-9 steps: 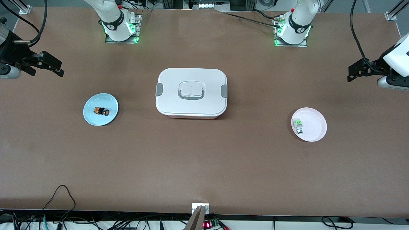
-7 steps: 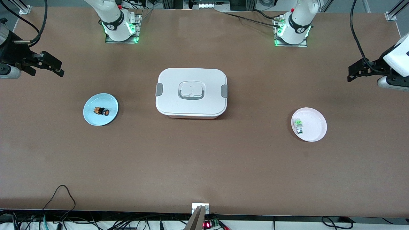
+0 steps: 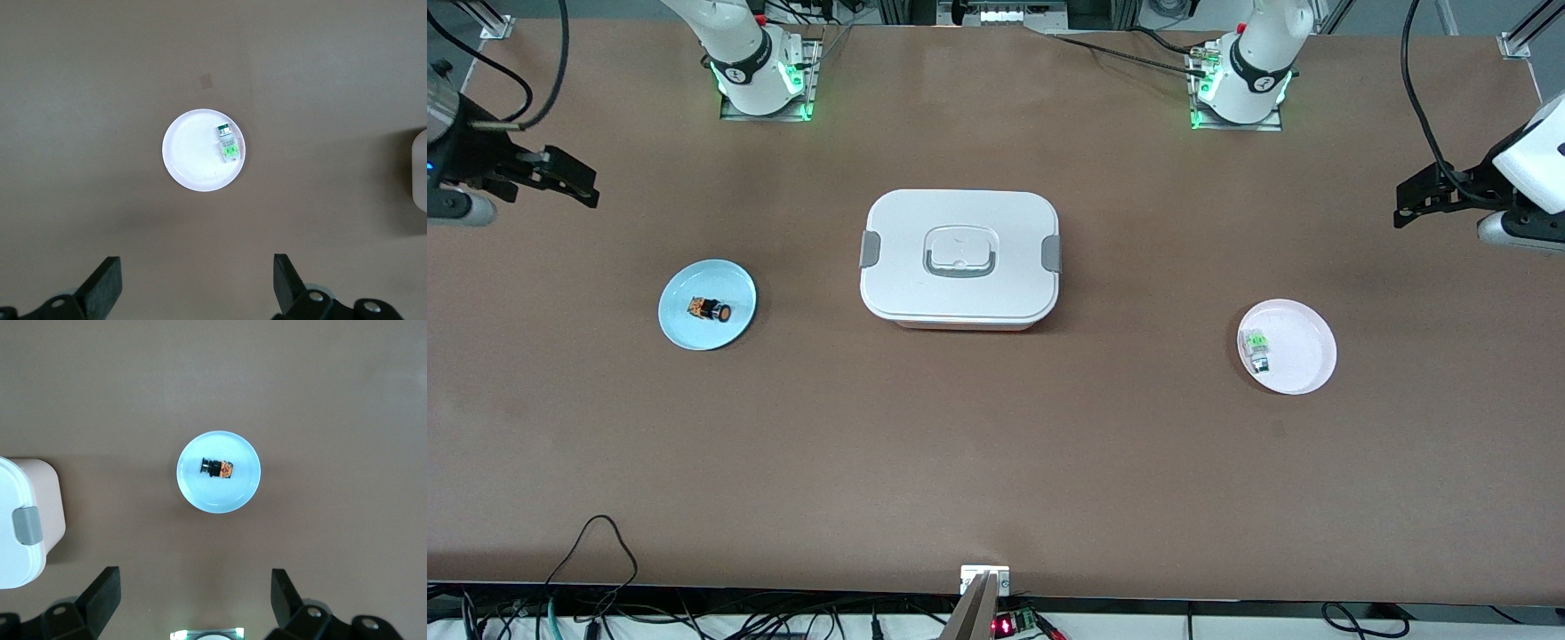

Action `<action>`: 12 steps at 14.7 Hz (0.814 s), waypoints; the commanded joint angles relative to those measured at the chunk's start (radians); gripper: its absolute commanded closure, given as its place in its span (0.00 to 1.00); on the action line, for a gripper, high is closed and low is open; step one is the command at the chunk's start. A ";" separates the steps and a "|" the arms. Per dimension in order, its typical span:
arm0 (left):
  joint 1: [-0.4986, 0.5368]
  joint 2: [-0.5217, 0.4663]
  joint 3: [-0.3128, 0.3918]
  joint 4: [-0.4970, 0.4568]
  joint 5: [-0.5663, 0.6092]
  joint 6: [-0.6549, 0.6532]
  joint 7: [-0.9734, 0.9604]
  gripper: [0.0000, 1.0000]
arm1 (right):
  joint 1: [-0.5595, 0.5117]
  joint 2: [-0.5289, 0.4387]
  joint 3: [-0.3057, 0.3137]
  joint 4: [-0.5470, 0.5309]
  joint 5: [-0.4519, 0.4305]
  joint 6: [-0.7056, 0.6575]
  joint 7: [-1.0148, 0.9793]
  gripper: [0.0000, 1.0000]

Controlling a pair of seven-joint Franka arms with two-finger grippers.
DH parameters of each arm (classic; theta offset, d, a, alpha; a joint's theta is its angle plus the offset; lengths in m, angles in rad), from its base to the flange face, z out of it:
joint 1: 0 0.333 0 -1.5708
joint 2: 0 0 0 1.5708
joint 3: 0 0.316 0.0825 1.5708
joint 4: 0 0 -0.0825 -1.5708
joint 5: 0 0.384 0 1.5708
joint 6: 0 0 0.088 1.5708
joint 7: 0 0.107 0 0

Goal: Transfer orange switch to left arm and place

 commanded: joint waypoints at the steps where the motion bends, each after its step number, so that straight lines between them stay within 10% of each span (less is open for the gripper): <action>1: 0.000 -0.004 0.001 0.009 -0.018 -0.012 -0.004 0.00 | -0.007 0.099 -0.002 -0.015 -0.018 0.021 -0.015 0.00; 12: 0.002 -0.001 0.008 0.009 -0.018 -0.012 -0.004 0.00 | -0.044 0.310 -0.039 -0.329 -0.009 0.532 -0.012 0.00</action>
